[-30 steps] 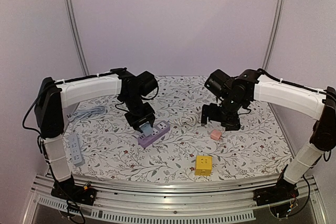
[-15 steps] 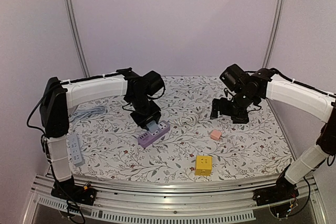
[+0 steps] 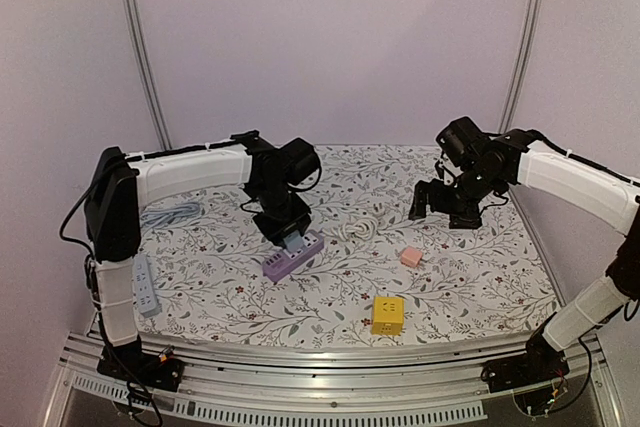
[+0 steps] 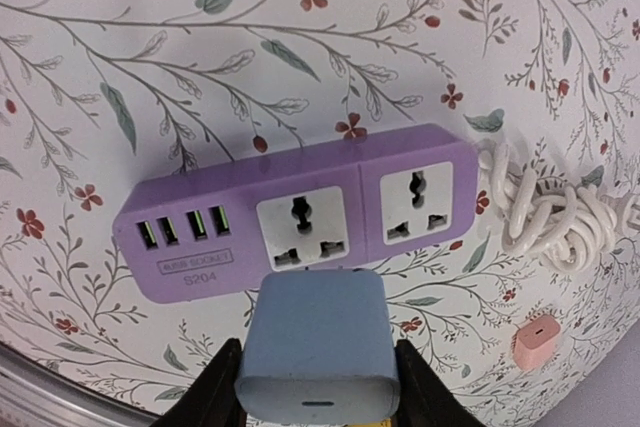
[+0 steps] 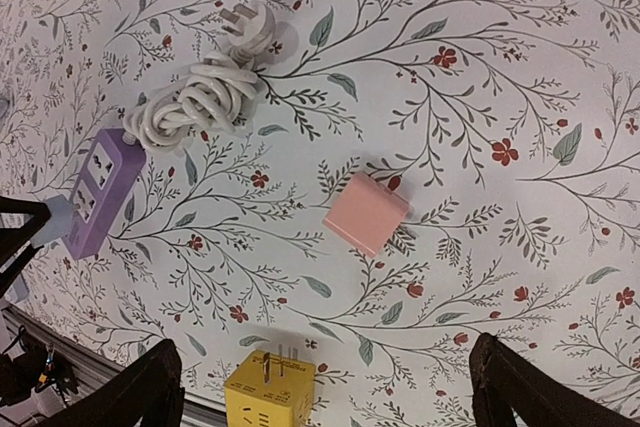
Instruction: Insert the plug
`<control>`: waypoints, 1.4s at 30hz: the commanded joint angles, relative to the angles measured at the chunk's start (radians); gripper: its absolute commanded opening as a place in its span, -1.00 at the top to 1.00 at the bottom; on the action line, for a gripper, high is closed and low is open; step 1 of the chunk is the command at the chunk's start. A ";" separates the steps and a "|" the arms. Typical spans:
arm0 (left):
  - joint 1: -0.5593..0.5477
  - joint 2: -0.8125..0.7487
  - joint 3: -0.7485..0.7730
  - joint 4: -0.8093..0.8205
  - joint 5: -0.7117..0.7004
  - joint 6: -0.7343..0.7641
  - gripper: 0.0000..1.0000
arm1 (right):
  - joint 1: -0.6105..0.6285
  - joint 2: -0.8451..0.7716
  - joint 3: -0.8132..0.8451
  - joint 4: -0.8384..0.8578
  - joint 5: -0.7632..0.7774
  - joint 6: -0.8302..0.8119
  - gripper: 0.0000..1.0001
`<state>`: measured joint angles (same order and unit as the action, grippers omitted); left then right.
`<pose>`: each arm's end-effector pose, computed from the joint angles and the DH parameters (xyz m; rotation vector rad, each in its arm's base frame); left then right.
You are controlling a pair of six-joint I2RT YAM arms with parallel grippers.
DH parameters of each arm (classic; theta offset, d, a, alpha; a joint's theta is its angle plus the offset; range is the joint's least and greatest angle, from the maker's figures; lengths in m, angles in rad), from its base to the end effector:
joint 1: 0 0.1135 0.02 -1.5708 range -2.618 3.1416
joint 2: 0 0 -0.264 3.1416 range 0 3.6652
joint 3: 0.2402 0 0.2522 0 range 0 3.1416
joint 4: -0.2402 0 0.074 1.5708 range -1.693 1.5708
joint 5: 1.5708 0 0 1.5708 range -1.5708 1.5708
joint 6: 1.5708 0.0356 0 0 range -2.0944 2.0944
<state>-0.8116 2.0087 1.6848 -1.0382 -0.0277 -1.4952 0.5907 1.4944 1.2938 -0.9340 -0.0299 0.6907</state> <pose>0.2802 -0.2938 0.2243 -1.0163 2.8435 -0.2722 0.2470 0.1669 0.2874 0.1298 2.7787 0.4019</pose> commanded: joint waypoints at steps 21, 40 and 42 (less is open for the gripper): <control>-0.014 0.086 0.059 -0.061 -0.018 0.020 1.00 | -0.008 0.017 -0.008 0.016 -0.019 -0.034 -0.98; -0.027 0.105 0.079 -0.084 -0.020 0.001 1.00 | -0.009 0.015 -0.008 0.010 -0.020 -0.039 -0.97; -0.029 0.106 0.083 -0.086 -0.023 0.002 1.00 | -0.009 0.016 -0.008 0.009 -0.022 -0.040 -0.98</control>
<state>-0.8268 2.0964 1.7432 -1.0935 -0.0494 -1.4868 0.5877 1.4960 1.2938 -0.9264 -0.0406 0.6636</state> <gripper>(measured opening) 0.454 0.989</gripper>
